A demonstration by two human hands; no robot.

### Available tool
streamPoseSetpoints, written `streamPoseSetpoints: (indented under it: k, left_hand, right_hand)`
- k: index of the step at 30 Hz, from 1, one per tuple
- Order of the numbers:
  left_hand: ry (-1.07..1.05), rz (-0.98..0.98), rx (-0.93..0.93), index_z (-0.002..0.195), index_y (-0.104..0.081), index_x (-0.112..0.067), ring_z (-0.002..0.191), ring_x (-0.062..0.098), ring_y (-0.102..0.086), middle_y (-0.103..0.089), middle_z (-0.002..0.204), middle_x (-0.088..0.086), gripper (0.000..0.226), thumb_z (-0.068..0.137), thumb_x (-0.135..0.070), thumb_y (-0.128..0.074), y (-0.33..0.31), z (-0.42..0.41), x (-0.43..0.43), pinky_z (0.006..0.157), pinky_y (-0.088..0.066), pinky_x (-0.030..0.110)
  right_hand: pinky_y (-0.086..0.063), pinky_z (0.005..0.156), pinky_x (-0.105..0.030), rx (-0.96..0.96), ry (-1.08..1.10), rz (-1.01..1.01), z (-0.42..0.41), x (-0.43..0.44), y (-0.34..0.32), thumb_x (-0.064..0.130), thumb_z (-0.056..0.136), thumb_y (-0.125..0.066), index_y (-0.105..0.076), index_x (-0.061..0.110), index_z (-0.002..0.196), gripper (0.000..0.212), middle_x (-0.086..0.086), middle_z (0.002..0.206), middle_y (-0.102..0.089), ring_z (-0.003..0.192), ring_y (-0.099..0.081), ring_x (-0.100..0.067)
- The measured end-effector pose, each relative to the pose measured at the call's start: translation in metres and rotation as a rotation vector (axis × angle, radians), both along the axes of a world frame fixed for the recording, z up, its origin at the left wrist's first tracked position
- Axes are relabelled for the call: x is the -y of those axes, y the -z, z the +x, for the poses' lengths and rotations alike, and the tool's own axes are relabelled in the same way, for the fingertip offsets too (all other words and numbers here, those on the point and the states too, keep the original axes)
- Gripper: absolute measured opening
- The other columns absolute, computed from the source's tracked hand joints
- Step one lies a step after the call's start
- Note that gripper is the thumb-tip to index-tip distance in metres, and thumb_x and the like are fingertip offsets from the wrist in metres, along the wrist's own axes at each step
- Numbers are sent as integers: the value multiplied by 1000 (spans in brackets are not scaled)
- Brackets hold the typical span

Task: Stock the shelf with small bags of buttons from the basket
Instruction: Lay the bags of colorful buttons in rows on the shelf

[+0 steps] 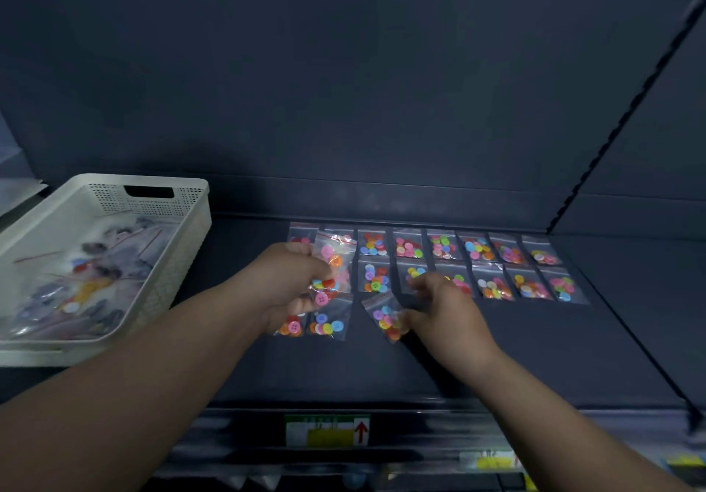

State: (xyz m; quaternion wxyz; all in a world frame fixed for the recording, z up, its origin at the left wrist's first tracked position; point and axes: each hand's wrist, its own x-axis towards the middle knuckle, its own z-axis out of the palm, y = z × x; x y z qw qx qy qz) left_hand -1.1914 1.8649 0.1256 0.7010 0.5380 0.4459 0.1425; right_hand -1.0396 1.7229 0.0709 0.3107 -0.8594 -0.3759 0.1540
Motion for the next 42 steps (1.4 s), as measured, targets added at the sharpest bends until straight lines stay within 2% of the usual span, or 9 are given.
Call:
streamPoseSetpoints:
  k: [2,6,12,25,28,33,36,40,42]
  left_hand:
    - [0,10,-4,106,-62,-8,80,17,-65,-68,97,8,24,84,3,-62,1,-2,1,52,-49,25]
    - [-3,11,-6,109,-62,-7,85,19,-67,-69,104,10,26,85,2,-61,2,-5,1,54,-49,26]
    - [-22,19,-9,103,-63,-8,82,18,-67,-70,101,9,20,86,2,-60,4,-11,1,57,-50,28]
    - [-44,7,7,93,-62,-8,80,19,-68,-70,95,10,13,85,2,-61,2,-19,-2,58,-52,29]
    - [-46,16,8,93,-62,-8,79,19,-66,-70,93,9,13,85,1,-62,1,-21,-5,61,-51,30]
    - [-66,48,26,89,-62,-10,71,17,-62,-68,87,8,13,84,2,-61,-2,-25,-11,54,-48,27]
    - [-84,62,25,92,-62,-9,76,19,-64,-70,95,13,13,84,2,-61,-3,-28,-15,53,-48,27]
    - [-97,62,29,92,-62,-9,79,20,-65,-70,98,14,13,84,1,-62,-2,-31,-18,53,-47,27]
    - [-96,60,30,93,-62,-9,79,20,-65,-70,97,13,14,84,1,-62,-1,-32,-18,54,-47,27]
  right_hand:
    - [-40,74,-17,200,-113,-14,1,5,-2,17,85,-65,-60,21,111,26,8,106,-54,98,-57,-14]
    - [-39,67,-12,210,-401,-21,4,8,2,8,84,-63,-68,24,83,17,10,88,-59,81,-55,-7]
    - [-34,65,-3,233,-454,-21,-3,1,9,22,86,-66,-68,21,99,13,8,93,-53,81,-52,-8]
    - [-34,65,-11,230,-460,-14,-6,-5,8,27,83,-69,-66,24,99,16,12,87,-49,78,-50,-7]
    - [-31,65,-5,276,-428,59,-12,-9,3,28,85,-67,-67,21,97,14,15,85,-48,82,-48,-8]
    - [-41,79,-23,341,-514,126,-35,-32,-1,28,87,-63,-68,16,98,17,0,96,-61,96,-51,-16]
    - [-39,85,-22,374,-585,76,-43,-42,2,26,89,-60,-67,17,107,21,0,106,-62,103,-50,-17]
    - [-45,89,-31,382,-656,7,-41,-45,6,18,90,-58,-69,17,104,19,-2,105,-64,103,-53,-22]
    - [-44,90,-27,372,-674,14,-39,-44,7,16,89,-58,-69,17,107,21,0,108,-65,104,-53,-20]
